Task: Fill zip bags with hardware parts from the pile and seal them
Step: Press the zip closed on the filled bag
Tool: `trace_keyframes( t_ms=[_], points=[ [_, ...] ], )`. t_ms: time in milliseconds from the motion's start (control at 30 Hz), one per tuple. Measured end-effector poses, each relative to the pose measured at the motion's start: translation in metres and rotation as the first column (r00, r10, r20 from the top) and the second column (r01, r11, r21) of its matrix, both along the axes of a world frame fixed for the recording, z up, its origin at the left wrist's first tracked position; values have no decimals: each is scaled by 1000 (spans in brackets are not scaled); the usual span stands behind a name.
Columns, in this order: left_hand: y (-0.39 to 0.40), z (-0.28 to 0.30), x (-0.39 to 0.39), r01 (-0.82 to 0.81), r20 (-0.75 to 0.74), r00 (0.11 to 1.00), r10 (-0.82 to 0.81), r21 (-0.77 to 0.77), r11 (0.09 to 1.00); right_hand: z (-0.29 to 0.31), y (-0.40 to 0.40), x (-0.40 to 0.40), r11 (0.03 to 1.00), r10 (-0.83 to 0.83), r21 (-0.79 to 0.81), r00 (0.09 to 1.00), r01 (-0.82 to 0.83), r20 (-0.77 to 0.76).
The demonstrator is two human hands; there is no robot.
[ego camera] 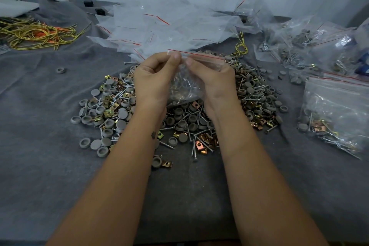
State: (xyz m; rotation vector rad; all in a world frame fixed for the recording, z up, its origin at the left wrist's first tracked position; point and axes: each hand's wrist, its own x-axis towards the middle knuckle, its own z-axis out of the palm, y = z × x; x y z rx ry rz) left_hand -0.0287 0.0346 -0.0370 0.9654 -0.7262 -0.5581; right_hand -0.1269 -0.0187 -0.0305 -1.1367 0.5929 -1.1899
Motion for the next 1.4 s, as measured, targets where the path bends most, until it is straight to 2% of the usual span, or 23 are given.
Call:
trace_keyframes(
  t_ms=[167, 400, 700, 900, 1000, 1133, 1233, 1333, 1400],
  points=[
    [2, 2, -3, 76, 49, 996, -75, -2, 997, 0, 1, 2, 999, -43, -1, 999, 43, 27],
    [0, 0, -2, -14, 31, 999, 14, 17, 1000, 1, 1, 0, 994, -102, -28, 995, 102, 2],
    [-4, -5, 8, -84, -71, 994, 83, -20, 996, 3, -2, -7, 985, -172, -35, 985, 171, -4],
    [-3, -5, 10, -73, -164, 984, 68, -25, 997, 2, -4, -11, 984, -176, -27, 984, 177, 26],
    [1, -4, 12, -79, -214, 974, 71, -28, 996, 2, -5, -11, 986, -169, 13, 983, 169, 75],
    [13, 2, 27, -131, -356, 930, 90, -92, 987, 6, -16, -25, 971, -233, 101, 949, 216, 212],
    [14, 5, 26, -81, -317, 948, 42, -113, 990, 6, -16, -24, 987, -160, 36, 980, 157, 121],
    [11, 7, 20, -44, -297, 955, 16, -90, 995, 4, -11, -15, 998, 34, -52, 999, -35, -11],
    [10, 8, 21, -41, -304, 953, 10, -94, 995, 2, -8, -12, 985, 97, -126, 986, -114, -132]
  ],
)
